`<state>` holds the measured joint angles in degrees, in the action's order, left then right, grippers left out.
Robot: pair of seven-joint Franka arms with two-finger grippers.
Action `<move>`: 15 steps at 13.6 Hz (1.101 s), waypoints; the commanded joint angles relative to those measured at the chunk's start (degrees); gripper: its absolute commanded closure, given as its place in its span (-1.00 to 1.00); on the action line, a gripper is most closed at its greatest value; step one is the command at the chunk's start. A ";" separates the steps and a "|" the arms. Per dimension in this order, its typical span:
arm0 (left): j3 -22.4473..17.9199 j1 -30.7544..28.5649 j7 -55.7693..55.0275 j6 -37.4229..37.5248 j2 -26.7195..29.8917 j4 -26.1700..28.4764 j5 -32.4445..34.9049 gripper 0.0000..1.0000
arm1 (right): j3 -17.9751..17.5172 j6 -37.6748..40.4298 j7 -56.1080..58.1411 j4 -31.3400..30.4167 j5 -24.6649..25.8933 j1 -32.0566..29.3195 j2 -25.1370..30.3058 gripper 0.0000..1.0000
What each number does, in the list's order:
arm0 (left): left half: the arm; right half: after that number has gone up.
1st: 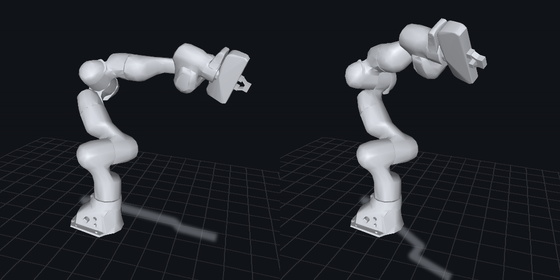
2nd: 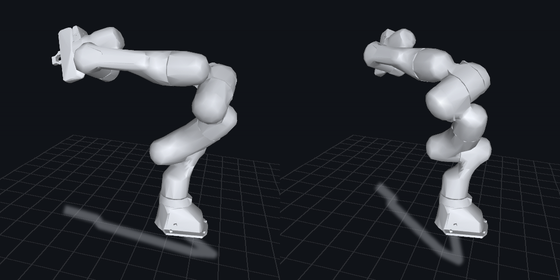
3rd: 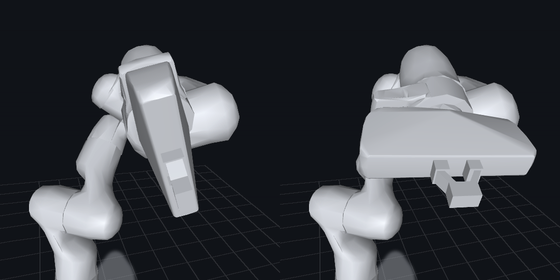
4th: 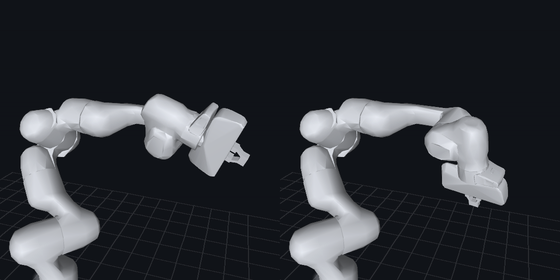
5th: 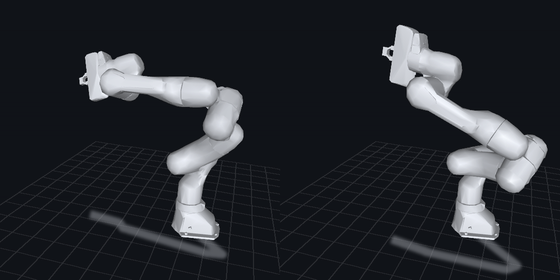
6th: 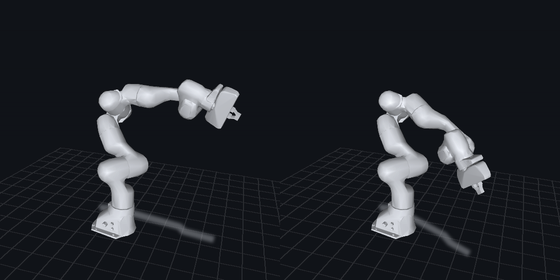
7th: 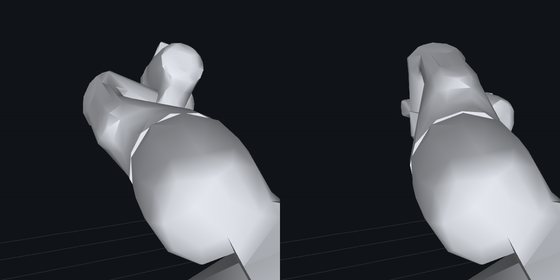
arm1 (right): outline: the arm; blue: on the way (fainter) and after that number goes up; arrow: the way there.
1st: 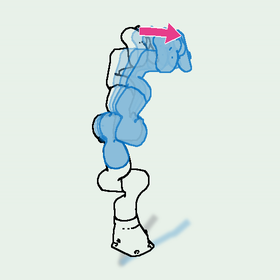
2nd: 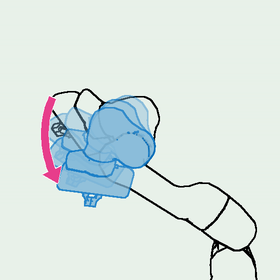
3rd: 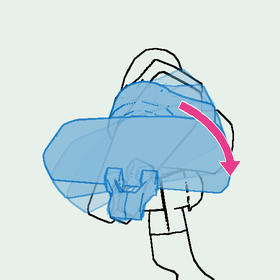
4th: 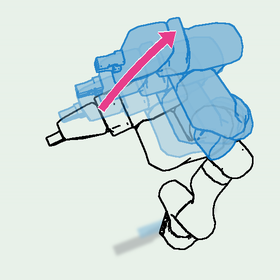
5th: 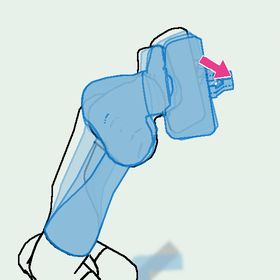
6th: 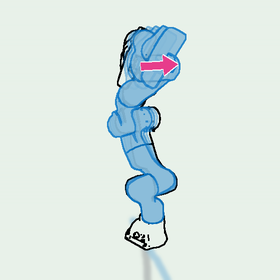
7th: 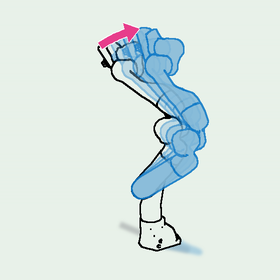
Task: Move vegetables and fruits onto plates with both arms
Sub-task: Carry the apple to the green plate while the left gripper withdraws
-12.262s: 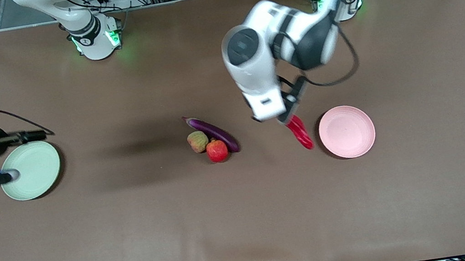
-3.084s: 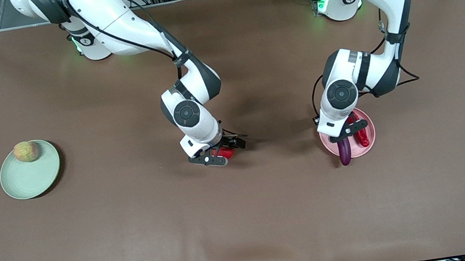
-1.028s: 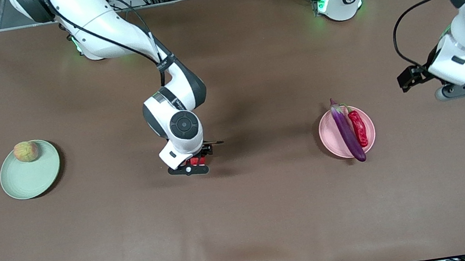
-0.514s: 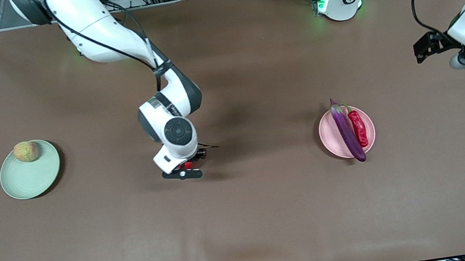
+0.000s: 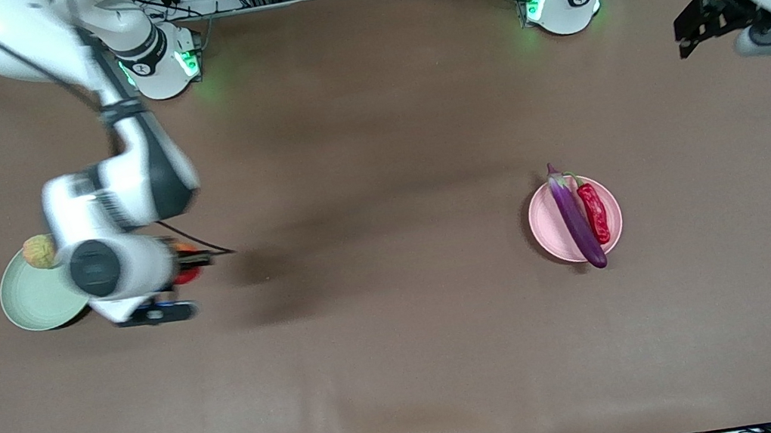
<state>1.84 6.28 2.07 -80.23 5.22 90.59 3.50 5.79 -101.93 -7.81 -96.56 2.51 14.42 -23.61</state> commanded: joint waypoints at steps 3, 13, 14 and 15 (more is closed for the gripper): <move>-0.08 -2.06 -1.72 2.27 0.68 -3.13 -1.13 -1.00 | -1.48 -8.46 24.64 -14.88 0.83 -17.81 6.30 1.00; 0.18 -2.06 -3.48 2.27 -2.76 -6.91 -0.78 -1.00 | -1.83 -8.82 34.53 -10.59 0.57 -25.50 1.46 -1.00; 0.27 -2.06 -3.48 2.27 -2.76 -6.92 -0.86 -1.00 | -2.01 -6.12 34.53 -8.58 0.48 -24.80 1.46 -1.00; 0.27 -2.14 -3.48 2.53 -2.76 -6.83 -0.95 -1.00 | -2.36 -3.04 34.45 -5.95 0.39 -23.83 1.37 -1.00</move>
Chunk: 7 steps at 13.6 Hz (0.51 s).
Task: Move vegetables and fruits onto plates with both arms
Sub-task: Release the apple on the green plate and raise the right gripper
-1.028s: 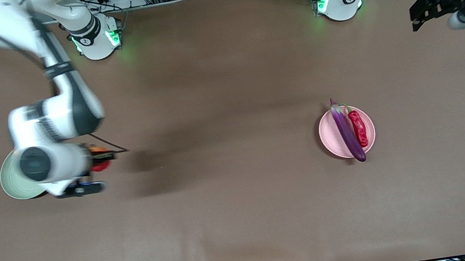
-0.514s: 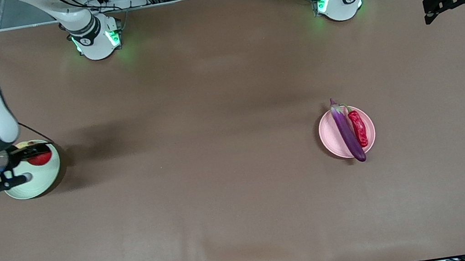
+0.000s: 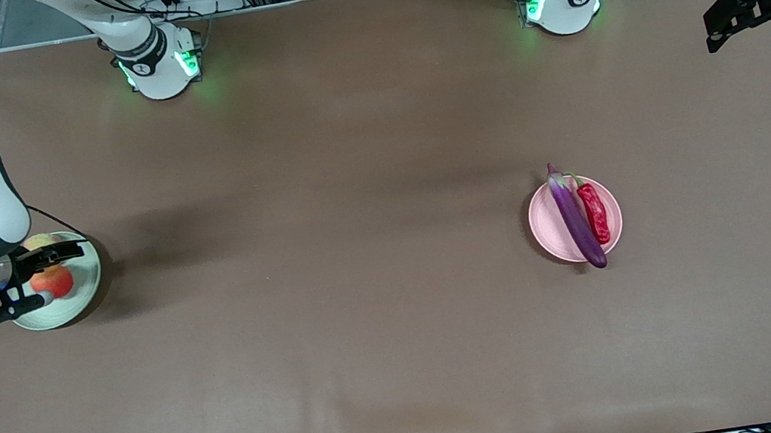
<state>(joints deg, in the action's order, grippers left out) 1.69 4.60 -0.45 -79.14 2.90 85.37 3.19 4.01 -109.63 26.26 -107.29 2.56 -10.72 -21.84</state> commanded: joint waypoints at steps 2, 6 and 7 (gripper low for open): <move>0.51 -0.56 -0.87 2.23 -0.53 -1.43 -0.73 -1.00 | -0.58 8.81 0.37 10.06 -1.40 4.29 -0.23 -1.00; 0.51 -0.82 -0.69 2.32 -1.32 -1.52 -0.99 -1.00 | -0.58 21.52 0.37 26.74 -3.97 7.46 -0.83 -1.00; 0.25 -0.91 -0.69 2.32 -1.32 -1.52 -1.60 -1.00 | -0.67 23.92 0.37 30.01 -4.05 7.47 -1.10 -1.00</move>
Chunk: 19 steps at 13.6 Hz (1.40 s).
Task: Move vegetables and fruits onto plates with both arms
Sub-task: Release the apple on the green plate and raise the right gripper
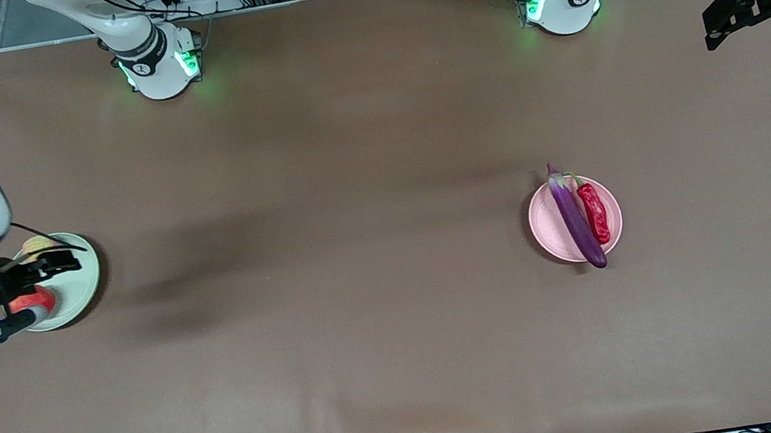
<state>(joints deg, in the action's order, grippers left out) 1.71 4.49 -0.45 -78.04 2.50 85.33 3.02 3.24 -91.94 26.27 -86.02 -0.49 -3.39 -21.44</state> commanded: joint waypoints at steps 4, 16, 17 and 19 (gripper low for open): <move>0.05 -0.89 -0.69 1.23 -1.71 -1.48 -1.79 -1.00 | 0.27 10.98 -0.17 13.51 -0.82 2.76 0.95 -1.00; 0.14 -0.63 -0.60 1.23 -1.79 -1.48 -1.88 -1.00 | 0.63 11.63 -21.59 -6.05 -1.53 4.53 25.11 -1.00; 0.14 -0.63 -0.60 1.23 -1.79 -1.48 -1.88 -1.00 | 0.71 11.35 -22.05 -7.56 -1.53 4.45 25.91 -1.00; 0.14 -0.80 -0.60 1.23 -1.79 -1.39 -1.88 -1.00 | 0.71 11.61 -22.23 -7.49 -1.62 4.18 25.83 -1.00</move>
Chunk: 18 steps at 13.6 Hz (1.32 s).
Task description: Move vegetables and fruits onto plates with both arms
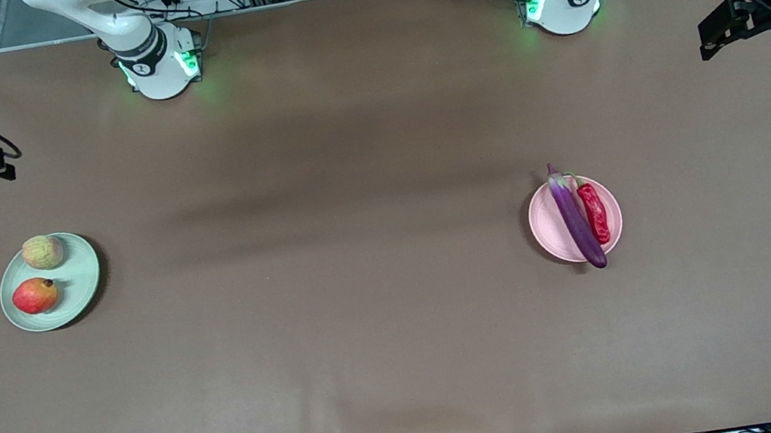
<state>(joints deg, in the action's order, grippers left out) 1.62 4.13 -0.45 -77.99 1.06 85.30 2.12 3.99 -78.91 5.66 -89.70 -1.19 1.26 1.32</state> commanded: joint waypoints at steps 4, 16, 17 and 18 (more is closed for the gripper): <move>0.22 -0.52 -0.60 1.17 -0.36 -1.36 -0.98 -1.00 | -0.03 4.34 -0.83 9.76 -0.84 -0.99 -2.88 -1.00; 0.31 -0.26 -0.60 1.17 -0.36 -1.45 -0.89 -1.00 | 0.40 6.13 1.71 10.77 -2.51 -1.61 -2.81 -1.00; 0.31 -0.26 -0.60 1.17 -0.36 -1.54 -0.89 -1.00 | 0.40 6.13 2.59 10.68 -2.42 -1.87 -2.73 -1.00; 0.40 -0.26 -0.78 1.17 -0.27 -1.54 -0.89 -1.00 | 0.49 6.13 2.69 10.33 -2.42 -1.96 -2.73 -1.00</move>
<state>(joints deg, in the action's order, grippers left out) 1.67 4.13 -0.45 -77.99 1.06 85.24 2.12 4.80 -73.77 6.73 -80.58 -3.12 0.56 -0.70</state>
